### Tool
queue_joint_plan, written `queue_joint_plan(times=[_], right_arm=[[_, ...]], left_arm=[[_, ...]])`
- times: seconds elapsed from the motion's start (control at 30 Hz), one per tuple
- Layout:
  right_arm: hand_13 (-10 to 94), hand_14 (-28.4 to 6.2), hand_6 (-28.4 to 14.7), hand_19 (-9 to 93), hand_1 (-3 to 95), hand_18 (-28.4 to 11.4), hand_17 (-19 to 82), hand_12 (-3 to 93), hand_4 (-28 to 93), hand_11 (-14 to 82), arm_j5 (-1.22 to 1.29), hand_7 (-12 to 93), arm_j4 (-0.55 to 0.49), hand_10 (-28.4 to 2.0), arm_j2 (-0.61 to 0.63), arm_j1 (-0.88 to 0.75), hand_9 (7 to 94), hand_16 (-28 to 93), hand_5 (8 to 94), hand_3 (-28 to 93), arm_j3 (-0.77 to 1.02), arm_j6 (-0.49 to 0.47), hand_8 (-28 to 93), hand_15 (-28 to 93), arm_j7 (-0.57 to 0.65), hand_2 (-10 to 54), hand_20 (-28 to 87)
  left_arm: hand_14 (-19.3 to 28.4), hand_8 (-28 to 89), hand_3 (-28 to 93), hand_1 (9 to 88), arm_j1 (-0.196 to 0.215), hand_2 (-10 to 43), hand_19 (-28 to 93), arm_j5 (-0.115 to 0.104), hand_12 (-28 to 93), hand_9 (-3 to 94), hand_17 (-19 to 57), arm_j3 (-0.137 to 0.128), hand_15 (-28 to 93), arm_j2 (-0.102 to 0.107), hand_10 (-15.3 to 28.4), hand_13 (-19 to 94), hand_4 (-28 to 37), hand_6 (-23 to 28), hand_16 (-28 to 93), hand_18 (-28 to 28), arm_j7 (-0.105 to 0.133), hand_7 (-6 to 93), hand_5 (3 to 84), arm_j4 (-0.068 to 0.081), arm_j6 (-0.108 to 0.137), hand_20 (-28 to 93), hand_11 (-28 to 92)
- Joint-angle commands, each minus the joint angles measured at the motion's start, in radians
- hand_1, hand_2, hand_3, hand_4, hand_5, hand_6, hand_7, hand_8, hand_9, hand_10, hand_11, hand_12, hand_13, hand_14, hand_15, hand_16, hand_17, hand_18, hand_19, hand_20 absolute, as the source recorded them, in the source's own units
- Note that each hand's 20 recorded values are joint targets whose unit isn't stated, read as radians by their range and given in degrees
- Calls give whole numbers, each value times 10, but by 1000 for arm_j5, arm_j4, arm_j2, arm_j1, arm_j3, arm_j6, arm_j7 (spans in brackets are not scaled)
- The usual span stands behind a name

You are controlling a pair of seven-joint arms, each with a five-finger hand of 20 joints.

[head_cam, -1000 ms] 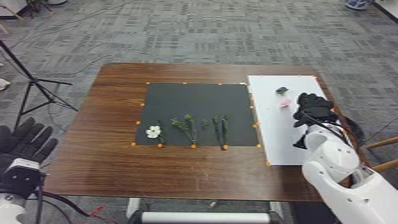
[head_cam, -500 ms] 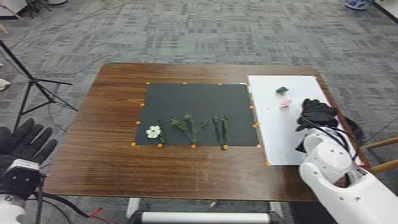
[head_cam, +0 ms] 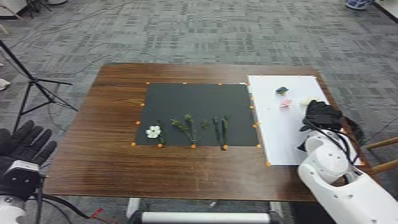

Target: Arrange flowers

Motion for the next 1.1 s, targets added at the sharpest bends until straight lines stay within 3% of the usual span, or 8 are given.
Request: queue_joint_plan(times=[0.03, 0.17, 0.23, 0.4, 0.6, 0.8, 0.9, 1.1], right_arm=[[677, -69, -16, 834, 663, -253, 340, 355, -283, 94, -41, 236, 74, -93, -11, 11, 781, 450, 680, 673, -46, 75, 1, 626, 2, -95, 378], [679, -66, -19, 834, 655, -251, 345, 339, -282, 97, -15, 235, 43, -101, -13, -2, 763, 454, 674, 686, -27, 23, -7, 620, 9, -95, 375], [662, -59, -34, 827, 622, -253, 336, 185, -282, 175, 0, 210, 28, -144, -11, -6, 660, 441, 627, 701, -18, -8, -117, 586, -2, -95, 351], [633, -99, -68, 822, 512, -265, 315, 150, -281, 165, 28, 157, -8, -171, -3, -10, 607, 378, 576, 759, -3, -91, -109, 618, -1, -95, 341], [618, -111, -75, 823, 498, -269, 308, 148, -282, 154, -13, 142, 44, -182, 3, 22, 577, 322, 554, 757, -46, -23, -97, 649, 24, -95, 339], [649, -80, -28, 846, 627, -259, 335, 176, -283, 221, -22, 209, 132, -136, 15, 91, 660, 417, 631, 673, -106, 19, -123, 640, 38, -95, 351], [666, -76, -12, 845, 652, -255, 342, 286, -283, 130, -10, 221, 149, -104, 20, 103, 734, 442, 658, 660, -116, 27, -128, 631, 43, -95, 365], [699, -74, -1, 848, 701, -245, 358, 401, -281, 111, -42, 255, 138, -81, 29, 103, 838, 470, 721, 648, -121, 86, 34, 637, 44, -95, 387]], left_arm=[[135, -78, 717, 267, 5, 175, 256, 2, 116, 329, -20, 0, 309, -13, 139, 248, -283, 94, -29, 124, -2, 109, 400, -10, 9, 125, 185], [135, -78, 717, 267, 8, 175, 256, 6, 116, 329, -20, -1, 308, -17, 140, 248, -283, 95, -29, 124, -3, 109, 400, -12, 7, 124, 185], [135, -78, 717, 266, 13, 175, 257, 4, 116, 329, -20, -5, 308, -18, 139, 248, -283, 95, -29, 124, 0, 109, 400, -14, 8, 124, 185], [135, -78, 717, 267, 12, 175, 255, 7, 116, 329, -20, -5, 309, -20, 139, 248, -283, 95, -28, 124, -4, 109, 400, -14, 10, 124, 184], [135, -78, 717, 267, 5, 175, 255, 12, 117, 329, -20, 1, 308, -17, 139, 248, -283, 95, -28, 124, -15, 109, 400, -11, 10, 124, 184], [135, -78, 717, 267, 6, 174, 256, 10, 117, 329, -20, -4, 307, -11, 140, 248, -283, 95, -28, 124, -15, 109, 400, -8, 8, 125, 184], [135, -78, 717, 267, 2, 174, 256, 13, 117, 329, -20, -3, 308, -11, 140, 247, -283, 95, -28, 124, -19, 109, 400, -7, 10, 125, 185], [136, -78, 717, 267, 9, 174, 256, 14, 117, 329, -20, -5, 308, -15, 139, 247, -283, 95, -28, 124, -19, 109, 400, -10, 6, 125, 184]])
